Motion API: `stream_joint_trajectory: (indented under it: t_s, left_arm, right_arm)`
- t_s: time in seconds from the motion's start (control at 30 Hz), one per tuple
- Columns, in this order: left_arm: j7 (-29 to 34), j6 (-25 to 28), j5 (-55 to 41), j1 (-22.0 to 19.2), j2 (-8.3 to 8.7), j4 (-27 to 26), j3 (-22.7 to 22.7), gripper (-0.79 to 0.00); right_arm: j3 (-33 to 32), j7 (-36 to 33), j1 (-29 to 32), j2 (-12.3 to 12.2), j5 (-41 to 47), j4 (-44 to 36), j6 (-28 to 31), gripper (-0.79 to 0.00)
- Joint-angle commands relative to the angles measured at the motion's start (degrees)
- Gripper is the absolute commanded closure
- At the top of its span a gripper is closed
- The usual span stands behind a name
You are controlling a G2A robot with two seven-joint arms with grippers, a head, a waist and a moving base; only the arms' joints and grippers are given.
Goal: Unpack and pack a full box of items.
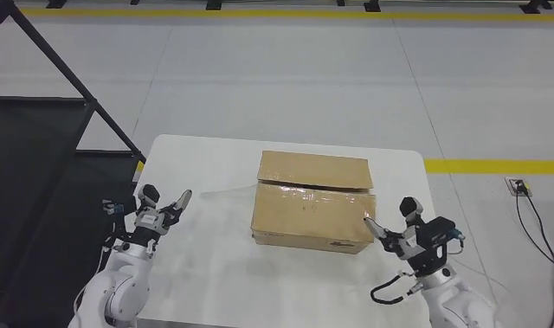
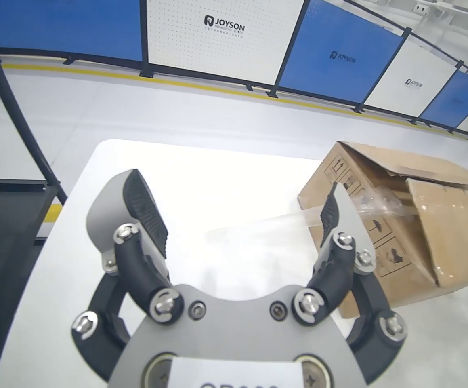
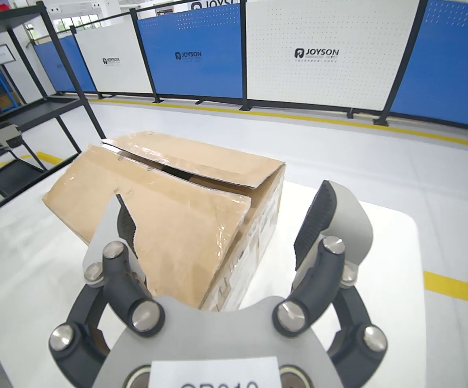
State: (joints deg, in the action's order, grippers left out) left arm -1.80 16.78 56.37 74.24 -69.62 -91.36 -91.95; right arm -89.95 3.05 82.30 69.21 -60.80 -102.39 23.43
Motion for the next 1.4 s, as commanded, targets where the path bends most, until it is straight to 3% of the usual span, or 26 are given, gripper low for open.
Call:
stream_joint_trajectory:
  t_s: [0.0, 0.23, 0.43, 0.57, 0.87, 1.13, 1.37]
  left_arm:
    - [1.4, 0.7, -2.6, -0.5, -0.06, -0.2, 0.3, -0.785]
    - [3.0, 2.0, -6.1, -1.2, -0.09, -0.9, 0.9, -0.785]
    - [2.1, 1.4, -4.7, -1.2, -0.18, -0.9, 2.3, -0.785]
    - [-0.3, -1.0, -1.3, -1.6, -0.34, -0.2, 3.6, -0.785]
    - [1.2, 1.0, -0.9, -2.8, -0.37, 0.4, 5.4, -0.785]
    - [2.4, 1.8, -1.0, -4.0, -0.58, 0.1, 7.8, -0.785]
    - [4.8, 6.7, -1.2, -5.0, -0.41, -0.6, 9.3, -0.785]
  right_arm:
    - [-1.1, -5.8, -1.9, -0.2, 7.3, 1.3, 2.6, -0.785]
    - [-2.7, -36.8, -11.9, -1.7, 29.1, 8.1, 5.9, -0.785]
    - [-1.0, -47.8, -19.2, -2.3, 36.7, 14.9, 4.7, -0.785]
    - [0.2, -51.2, -21.2, -2.6, 41.3, 17.7, 8.4, -0.785]
    - [-0.6, -56.3, -20.6, -3.8, 51.3, 17.4, 16.6, -0.785]
    - [-1.8, -59.0, -14.3, -5.1, 57.9, 10.5, 23.4, -0.785]
    - [-2.8, -57.5, -7.3, -7.3, 60.9, 3.6, 26.4, -0.785]
